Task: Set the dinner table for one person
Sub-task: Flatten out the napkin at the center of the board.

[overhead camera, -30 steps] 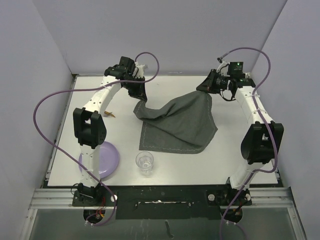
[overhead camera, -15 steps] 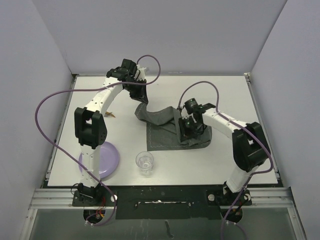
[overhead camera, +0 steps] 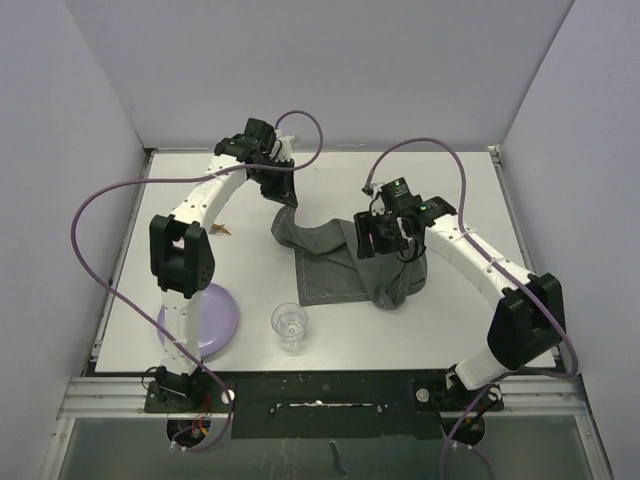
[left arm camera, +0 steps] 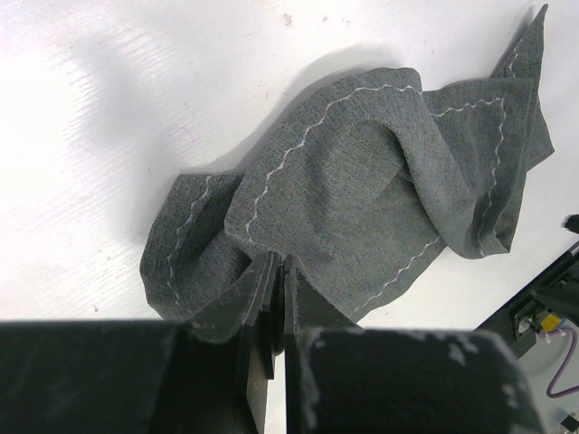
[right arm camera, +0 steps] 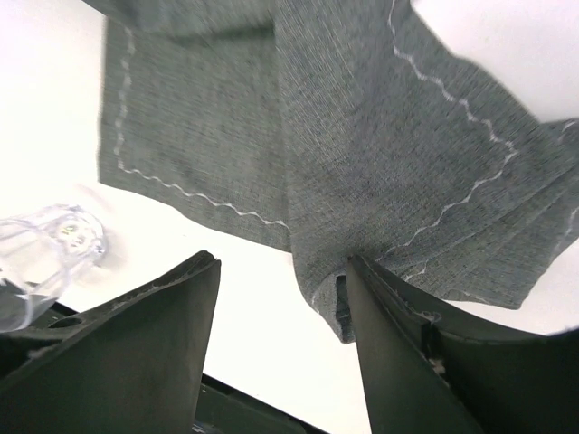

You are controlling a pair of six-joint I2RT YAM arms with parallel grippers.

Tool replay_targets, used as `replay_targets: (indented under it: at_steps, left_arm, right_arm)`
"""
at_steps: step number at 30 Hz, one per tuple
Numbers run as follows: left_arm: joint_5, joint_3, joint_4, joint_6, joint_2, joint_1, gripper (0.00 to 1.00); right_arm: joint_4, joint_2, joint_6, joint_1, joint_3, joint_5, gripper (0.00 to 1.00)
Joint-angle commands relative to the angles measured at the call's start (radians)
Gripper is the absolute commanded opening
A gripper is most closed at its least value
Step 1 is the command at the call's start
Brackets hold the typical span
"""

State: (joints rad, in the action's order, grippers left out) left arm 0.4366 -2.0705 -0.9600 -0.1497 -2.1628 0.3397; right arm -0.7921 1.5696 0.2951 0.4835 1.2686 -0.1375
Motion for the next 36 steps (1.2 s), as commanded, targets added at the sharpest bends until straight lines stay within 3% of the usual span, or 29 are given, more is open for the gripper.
replay_targets:
  at_steps: [1,9,17,36]
  left_arm:
    - [0.002,-0.024,0.031,0.006,0.069,0.000,0.00]
    - [0.003,-0.022,0.033,0.002,0.080,0.001,0.00]
    - [0.010,-0.010,0.043,0.002,0.081,0.001,0.00]
    - [0.004,0.002,0.045,0.004,0.077,0.002,0.00]
  right_arm:
    - [0.020,-0.090,0.010,-0.019,0.051,0.012,0.60]
    - [0.114,-0.125,0.078,-0.256,-0.092,-0.060,0.47]
    - [0.221,-0.148,0.121,-0.389,-0.228,-0.111,0.45]
    - [0.422,0.053,0.164,-0.488,-0.295,-0.308,0.38]
